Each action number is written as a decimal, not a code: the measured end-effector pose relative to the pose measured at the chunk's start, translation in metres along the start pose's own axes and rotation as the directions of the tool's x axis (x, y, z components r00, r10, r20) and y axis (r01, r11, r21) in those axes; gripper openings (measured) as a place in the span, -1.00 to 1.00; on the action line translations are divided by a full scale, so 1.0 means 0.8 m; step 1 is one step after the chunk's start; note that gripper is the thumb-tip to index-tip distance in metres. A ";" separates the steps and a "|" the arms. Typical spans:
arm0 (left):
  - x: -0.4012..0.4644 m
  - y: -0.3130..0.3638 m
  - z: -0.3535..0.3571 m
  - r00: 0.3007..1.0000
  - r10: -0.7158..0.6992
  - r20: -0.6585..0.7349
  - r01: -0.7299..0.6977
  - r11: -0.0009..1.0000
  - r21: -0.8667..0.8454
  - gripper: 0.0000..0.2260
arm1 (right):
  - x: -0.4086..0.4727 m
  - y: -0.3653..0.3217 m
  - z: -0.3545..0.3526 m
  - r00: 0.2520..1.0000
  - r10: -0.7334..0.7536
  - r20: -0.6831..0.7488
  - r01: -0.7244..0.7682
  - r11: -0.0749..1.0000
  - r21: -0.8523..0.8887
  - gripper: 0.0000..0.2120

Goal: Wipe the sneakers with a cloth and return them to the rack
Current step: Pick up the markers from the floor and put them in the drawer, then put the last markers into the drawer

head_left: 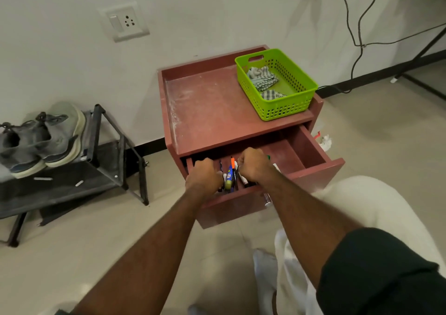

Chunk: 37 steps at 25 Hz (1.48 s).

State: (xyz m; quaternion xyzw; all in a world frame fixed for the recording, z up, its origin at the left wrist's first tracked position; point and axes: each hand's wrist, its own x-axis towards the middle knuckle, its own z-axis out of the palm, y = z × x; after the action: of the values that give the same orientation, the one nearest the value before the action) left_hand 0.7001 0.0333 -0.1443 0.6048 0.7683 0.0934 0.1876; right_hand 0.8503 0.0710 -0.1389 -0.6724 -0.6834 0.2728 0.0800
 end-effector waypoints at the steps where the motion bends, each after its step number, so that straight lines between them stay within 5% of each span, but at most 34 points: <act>1: -0.016 -0.002 -0.007 0.999 0.016 -0.051 -0.018 0.999 -0.029 -0.81 | -0.015 -0.004 -0.003 0.997 -0.043 -0.061 0.046 0.998 0.044 -0.84; 6: -0.106 -0.017 -0.009 0.924 0.217 -0.316 -0.250 0.966 -0.068 -0.85 | -0.116 -0.005 0.016 0.909 -0.125 -0.397 0.230 0.946 0.228 -0.90; 9: -0.166 -0.027 0.010 0.899 0.345 -0.270 -0.341 0.938 0.063 -0.88 | -0.173 0.009 0.050 0.966 -0.107 -0.234 0.134 0.986 0.104 -0.93; 13: -0.209 -0.059 0.053 0.901 0.430 -0.063 -0.404 0.883 0.241 -0.53 | -0.204 0.028 0.088 0.980 -0.193 0.051 0.199 0.969 -0.149 -0.49; 16: -0.208 -0.088 0.078 0.885 0.463 -0.045 -0.417 0.832 0.367 -0.41 | -0.204 0.037 0.100 0.983 -0.181 0.030 0.183 0.966 -0.183 -0.25; 20: -0.193 -0.096 0.093 0.899 0.434 -0.062 -0.381 0.843 0.380 -0.38 | -0.193 0.046 0.106 0.980 -0.200 0.019 0.198 0.944 -0.264 -0.19; 27: -0.104 -0.087 0.077 0.928 0.366 -0.065 -0.313 0.863 0.397 -0.33 | -0.101 0.039 0.080 0.993 -0.113 0.023 0.115 0.947 -0.301 -0.17; 37: -0.009 -0.079 0.072 0.953 0.300 -0.048 -0.247 0.859 0.449 -0.32 | 0.008 0.030 0.080 0.966 -0.251 0.060 0.254 0.884 -0.392 -0.19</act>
State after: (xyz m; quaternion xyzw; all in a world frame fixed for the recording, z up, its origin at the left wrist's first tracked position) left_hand 0.6682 0.0058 -0.2188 0.7278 0.6853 -0.0210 -0.0134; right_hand 0.8406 0.0590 -0.2056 -0.5789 -0.8063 0.1188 -0.0255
